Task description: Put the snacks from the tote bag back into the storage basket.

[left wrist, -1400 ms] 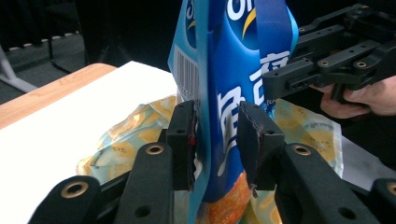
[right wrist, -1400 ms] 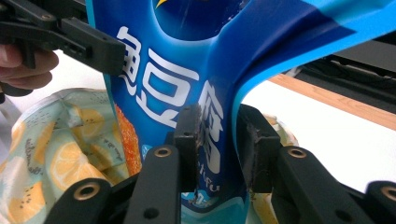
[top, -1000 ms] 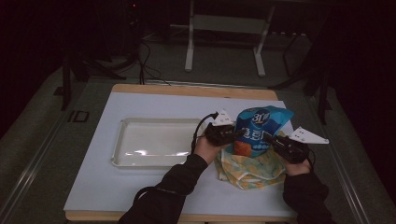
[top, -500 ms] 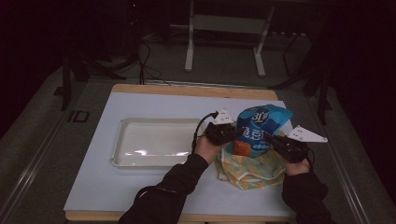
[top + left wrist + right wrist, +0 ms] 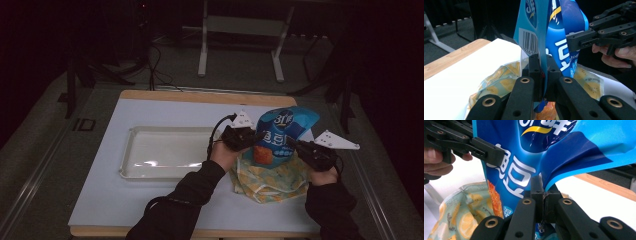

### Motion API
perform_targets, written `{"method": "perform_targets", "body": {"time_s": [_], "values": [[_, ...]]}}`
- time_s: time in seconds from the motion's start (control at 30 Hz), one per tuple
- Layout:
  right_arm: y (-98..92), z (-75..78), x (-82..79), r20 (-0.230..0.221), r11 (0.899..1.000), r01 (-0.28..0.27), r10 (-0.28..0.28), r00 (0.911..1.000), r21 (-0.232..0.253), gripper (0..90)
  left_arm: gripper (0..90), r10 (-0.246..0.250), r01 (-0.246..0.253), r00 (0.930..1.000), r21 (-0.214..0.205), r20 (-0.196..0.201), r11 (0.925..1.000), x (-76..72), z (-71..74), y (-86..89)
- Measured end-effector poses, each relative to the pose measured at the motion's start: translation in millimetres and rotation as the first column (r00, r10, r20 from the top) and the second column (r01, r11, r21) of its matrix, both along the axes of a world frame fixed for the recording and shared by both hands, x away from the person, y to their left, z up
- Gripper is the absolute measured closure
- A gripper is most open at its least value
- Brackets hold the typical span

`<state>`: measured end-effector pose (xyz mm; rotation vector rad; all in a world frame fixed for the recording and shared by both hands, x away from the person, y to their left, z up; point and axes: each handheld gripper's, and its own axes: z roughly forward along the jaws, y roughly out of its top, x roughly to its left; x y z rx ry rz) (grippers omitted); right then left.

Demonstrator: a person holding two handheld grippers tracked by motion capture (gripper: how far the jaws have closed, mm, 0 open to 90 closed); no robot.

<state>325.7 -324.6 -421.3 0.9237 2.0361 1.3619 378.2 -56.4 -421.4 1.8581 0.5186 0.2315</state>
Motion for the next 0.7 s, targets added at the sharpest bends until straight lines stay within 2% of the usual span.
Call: {"method": "perform_targets", "body": {"time_s": [0.33, 0.7], "values": [[1.9, 14.1, 0.7, 0.017, 1.000, -0.003, 0.003, 0.9999, -0.003, 88.8, 88.5, -0.002, 0.002, 1.0000, 0.001, 0.007, 1.0000, 1.1, 16.1, 2.1], [6.9, 47.2, 1.0, 0.065, 1.000, 0.002, -0.002, 0.9979, -0.003, 89.0, 88.5, 0.015, -0.015, 0.9989, -0.017, 0.044, 0.9998, 1.0, 50.6, 7.2]]}}
